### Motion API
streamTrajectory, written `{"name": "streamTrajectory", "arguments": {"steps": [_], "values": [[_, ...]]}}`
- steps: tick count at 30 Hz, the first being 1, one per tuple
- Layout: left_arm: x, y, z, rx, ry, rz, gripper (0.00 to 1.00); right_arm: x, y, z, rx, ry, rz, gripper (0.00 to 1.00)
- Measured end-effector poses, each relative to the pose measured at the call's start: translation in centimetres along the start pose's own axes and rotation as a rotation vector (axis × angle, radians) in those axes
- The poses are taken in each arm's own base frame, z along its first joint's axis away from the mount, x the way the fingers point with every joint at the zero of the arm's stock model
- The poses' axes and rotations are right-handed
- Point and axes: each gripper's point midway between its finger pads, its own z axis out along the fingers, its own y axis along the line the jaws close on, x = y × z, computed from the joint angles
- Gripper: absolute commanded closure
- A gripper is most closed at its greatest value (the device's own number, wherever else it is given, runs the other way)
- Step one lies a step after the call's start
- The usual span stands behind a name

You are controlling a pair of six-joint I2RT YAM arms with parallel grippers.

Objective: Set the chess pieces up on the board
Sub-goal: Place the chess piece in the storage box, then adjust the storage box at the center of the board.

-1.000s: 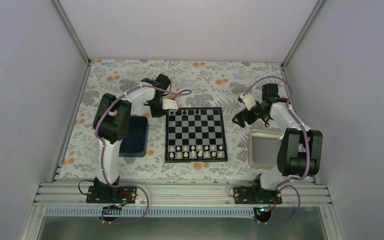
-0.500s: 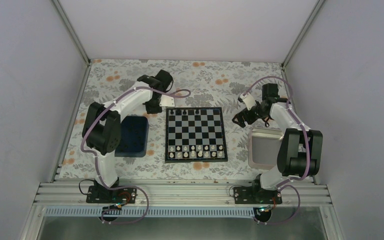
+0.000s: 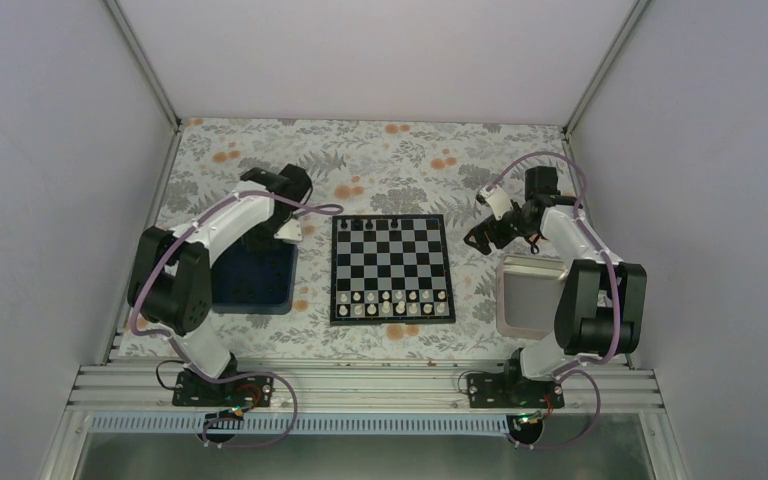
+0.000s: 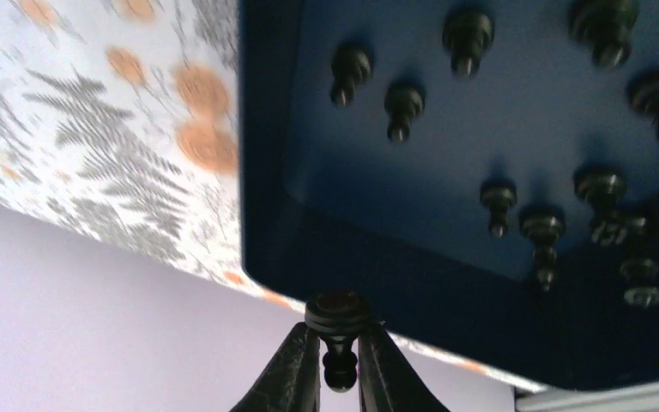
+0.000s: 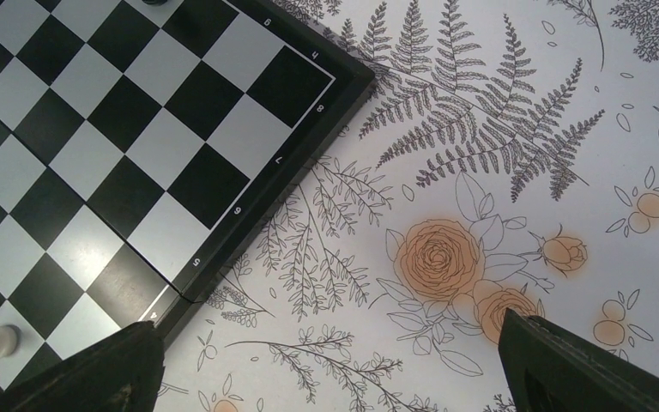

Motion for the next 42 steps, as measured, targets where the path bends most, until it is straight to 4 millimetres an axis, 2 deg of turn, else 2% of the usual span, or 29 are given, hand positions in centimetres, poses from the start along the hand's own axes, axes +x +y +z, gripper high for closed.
{"name": "streamTrajectory", "arguments": {"steps": [6, 10, 14, 18, 20, 24, 29, 31, 33, 35, 37, 40, 42], "values": [[4.1, -1.9, 2.2, 0.067, 0.141, -0.008, 0.85, -0.3, 0.2, -0.3, 0.000, -0.011, -0.006, 0.00], [5.9, -2.9, 3.4, 0.112, 0.228, 0.014, 0.85, -0.4, 0.3, -0.4, -0.005, -0.016, -0.009, 0.00], [6.2, -2.9, 4.6, 0.139, 0.295, 0.034, 0.84, -0.4, 0.4, -0.4, -0.009, -0.019, -0.012, 0.00], [5.5, -1.9, 4.8, 0.138, 0.297, 0.027, 0.79, -0.4, 0.4, -0.4, -0.012, -0.020, -0.013, 0.00], [5.1, -0.9, 4.1, 0.122, 0.272, 0.005, 0.75, -0.4, 0.4, -0.4, -0.012, -0.020, -0.016, 0.00], [3.7, 0.7, 2.1, 0.117, 0.148, -0.050, 0.53, -0.4, 0.4, -0.4, -0.012, -0.019, -0.019, 0.00], [1.3, 3.2, -3.2, 0.090, -0.163, -0.152, 0.35, -0.4, 0.4, -0.4, -0.011, -0.019, -0.019, 0.00], [1.0, 3.6, -5.6, 0.057, -0.298, -0.185, 0.15, -0.4, 0.4, -0.4, -0.012, -0.019, -0.019, 0.00], [1.1, 3.8, -7.7, 0.005, -0.413, -0.218, 0.01, -0.4, 0.4, -0.4, -0.011, -0.018, -0.019, 0.00], [1.2, 3.7, -9.1, -0.041, -0.502, -0.250, 0.00, -0.3, 0.4, -0.4, -0.006, -0.015, -0.018, 0.00], [1.3, 3.7, -9.5, -0.081, -0.567, -0.298, 0.00, -0.3, 0.2, -0.5, 0.004, -0.009, -0.017, 0.00], [1.8, 3.9, -8.6, -0.126, -0.620, -0.382, 0.00, -1.5, -0.1, -1.3, 0.031, -0.007, -0.029, 0.00], [2.2, 4.1, -7.5, -0.132, -0.632, -0.435, 0.00, -3.6, -0.2, -2.2, 0.057, -0.020, -0.062, 0.00]]}}
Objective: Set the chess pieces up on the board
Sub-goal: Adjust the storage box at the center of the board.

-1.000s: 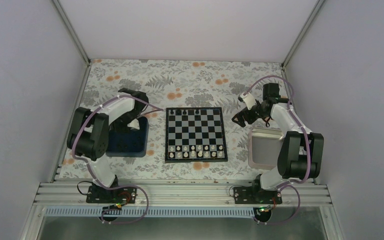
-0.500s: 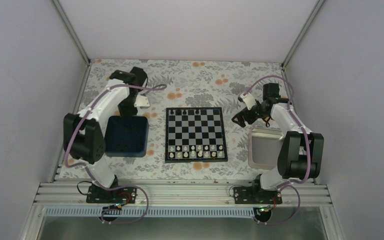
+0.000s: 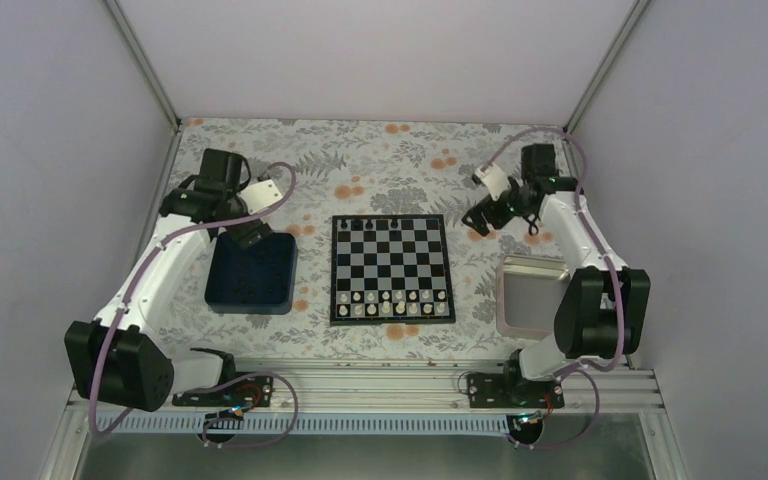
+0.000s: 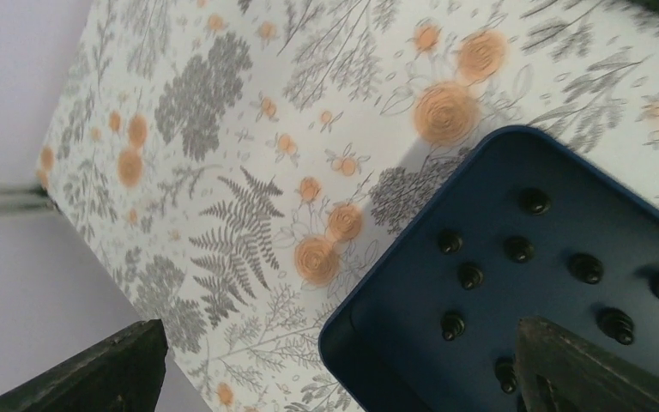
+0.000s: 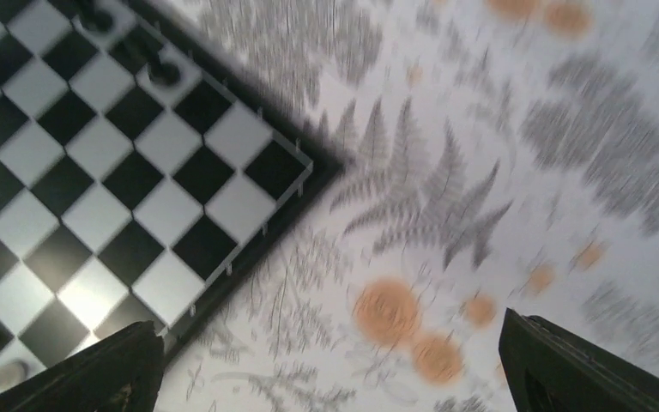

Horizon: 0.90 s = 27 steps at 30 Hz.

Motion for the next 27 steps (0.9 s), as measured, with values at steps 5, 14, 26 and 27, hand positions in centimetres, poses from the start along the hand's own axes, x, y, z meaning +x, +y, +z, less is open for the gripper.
{"name": "streamTrajectory", "arguments": {"steps": [5, 14, 26, 27], "values": [[3.2, 1.7, 1.7, -0.075, 0.006, -0.139, 0.00, -7.9, 2.4, -1.8, 0.053, -0.056, -0.166, 0.00], [11.8, 9.6, 1.9, -0.292, 0.106, -0.463, 0.06, -15.7, 16.3, 4.7, -0.039, 0.014, -0.494, 0.00], [19.6, 3.4, 9.1, -0.099, 0.329, -0.512, 0.17, -17.8, 29.7, 10.5, -0.144, 0.023, -0.764, 0.00], [20.0, 2.9, 9.4, -0.084, 0.344, -0.512, 0.18, -18.0, 30.3, 10.7, -0.149, 0.018, -0.771, 0.00]]}}
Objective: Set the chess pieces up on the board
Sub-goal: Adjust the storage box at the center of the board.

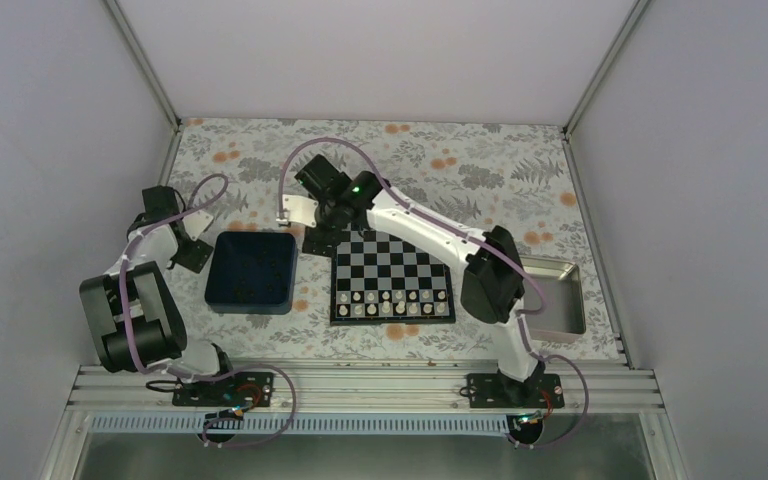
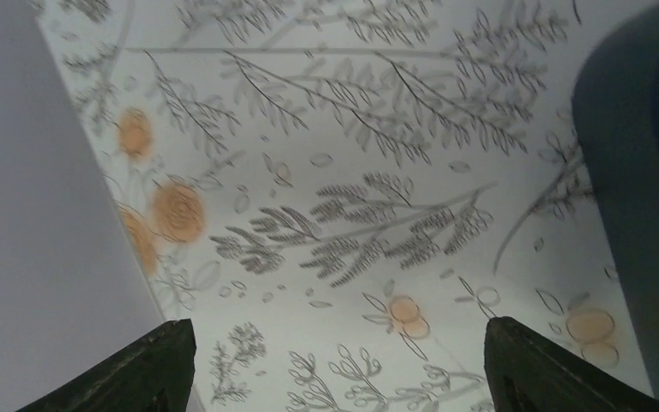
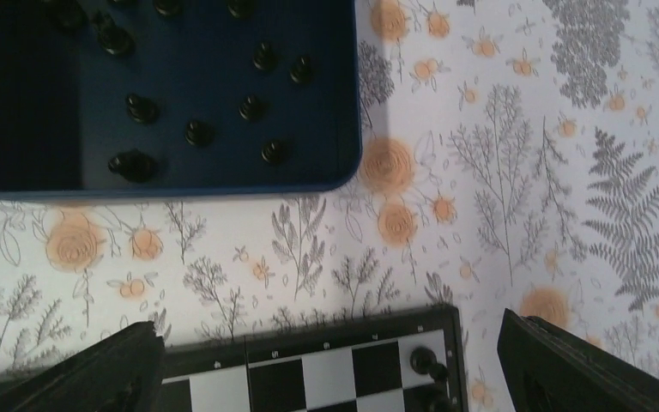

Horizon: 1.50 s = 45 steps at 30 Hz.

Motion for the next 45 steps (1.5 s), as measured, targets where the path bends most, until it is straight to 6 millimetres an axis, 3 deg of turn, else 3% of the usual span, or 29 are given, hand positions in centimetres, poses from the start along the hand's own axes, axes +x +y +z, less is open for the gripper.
{"name": "streamTrajectory", "arguments": {"steps": [3, 6, 11, 14, 17, 18, 23, 31, 45], "values": [[1.1, -0.6, 0.3, 0.019, 0.027, 0.012, 0.18, -0.8, 0.3, 0.6, -0.009, -0.003, -0.012, 0.00], [1.6, -0.9, 0.2, 0.022, 0.033, 0.023, 0.22, -0.2, 0.5, 1.6, -0.019, 0.028, -0.008, 0.08], [2.8, -1.9, 0.0, 0.038, 0.056, 0.049, 0.28, 1.7, 1.1, 4.4, -0.041, 0.105, 0.016, 0.62], [3.9, -2.8, 0.2, 0.065, 0.084, 0.061, 0.43, 2.5, 1.4, 6.2, -0.064, 0.149, 0.025, 0.83], [4.8, -3.8, 0.3, 0.104, 0.110, 0.073, 0.75, 2.7, 1.6, 8.1, -0.081, 0.170, 0.038, 0.91], [5.0, -4.1, 0.3, 0.118, 0.114, 0.076, 0.80, 2.6, 1.6, 8.8, -0.086, 0.172, 0.043, 0.93], [6.3, -5.9, 0.4, 0.180, 0.141, 0.101, 0.87, 2.1, 1.5, 10.5, -0.101, 0.162, 0.069, 0.96], [6.8, -8.3, -0.9, 0.286, 0.116, 0.132, 0.89, 0.4, 2.0, 9.8, -0.153, 0.104, 0.096, 0.96], [8.8, -12.0, -1.7, 0.437, 0.133, 0.162, 0.89, 0.2, 2.3, 9.8, -0.175, 0.104, 0.127, 0.96]]}}
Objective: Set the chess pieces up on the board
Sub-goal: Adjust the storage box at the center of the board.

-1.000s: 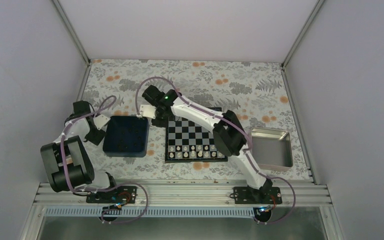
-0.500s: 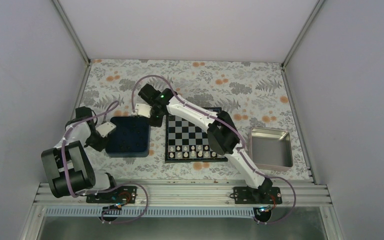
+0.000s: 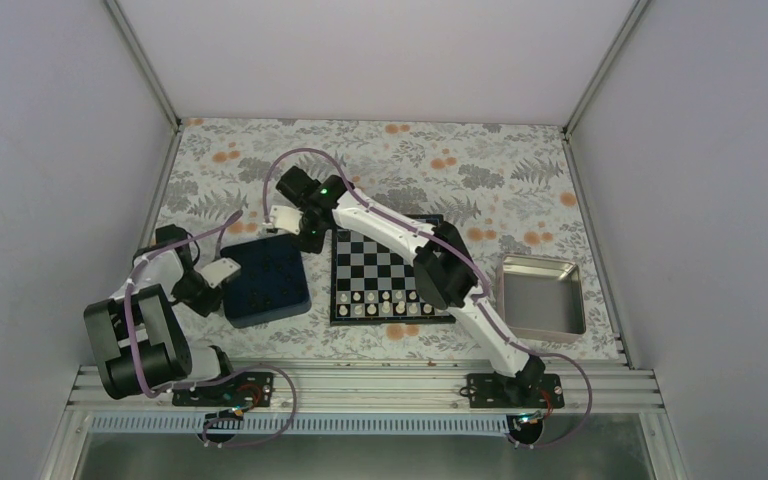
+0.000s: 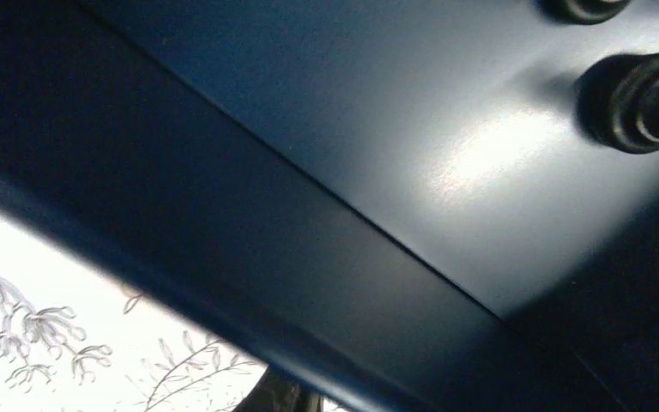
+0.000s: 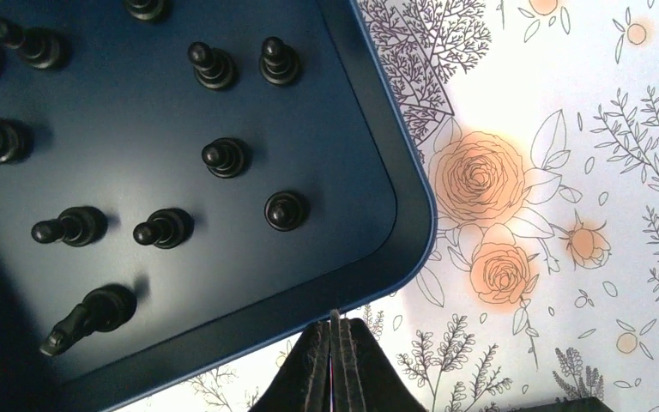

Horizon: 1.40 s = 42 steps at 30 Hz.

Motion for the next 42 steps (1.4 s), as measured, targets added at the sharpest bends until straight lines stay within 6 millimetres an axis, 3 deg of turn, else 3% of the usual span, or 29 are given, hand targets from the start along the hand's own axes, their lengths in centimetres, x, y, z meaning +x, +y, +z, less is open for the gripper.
{"name": "streamTrajectory", "arguments": {"steps": [11, 25, 34, 42], "values": [[0.0, -2.9, -0.3, 0.133, -0.027, 0.084, 0.85, 0.0, -1.1, 0.9, 0.038, 0.002, 0.003, 0.96], [-0.3, -4.4, -0.6, 0.236, -0.055, 0.195, 0.82, -0.4, -2.6, 1.4, 0.086, -0.024, 0.006, 0.97], [-1.1, -3.9, -1.1, 0.259, -0.060, 0.287, 0.77, -0.7, -3.0, 1.5, 0.095, -0.042, 0.010, 0.97], [-1.9, -3.8, -1.5, 0.310, -0.060, 0.380, 0.76, -0.8, -3.8, 3.3, 0.110, -0.058, 0.032, 0.97]]}}
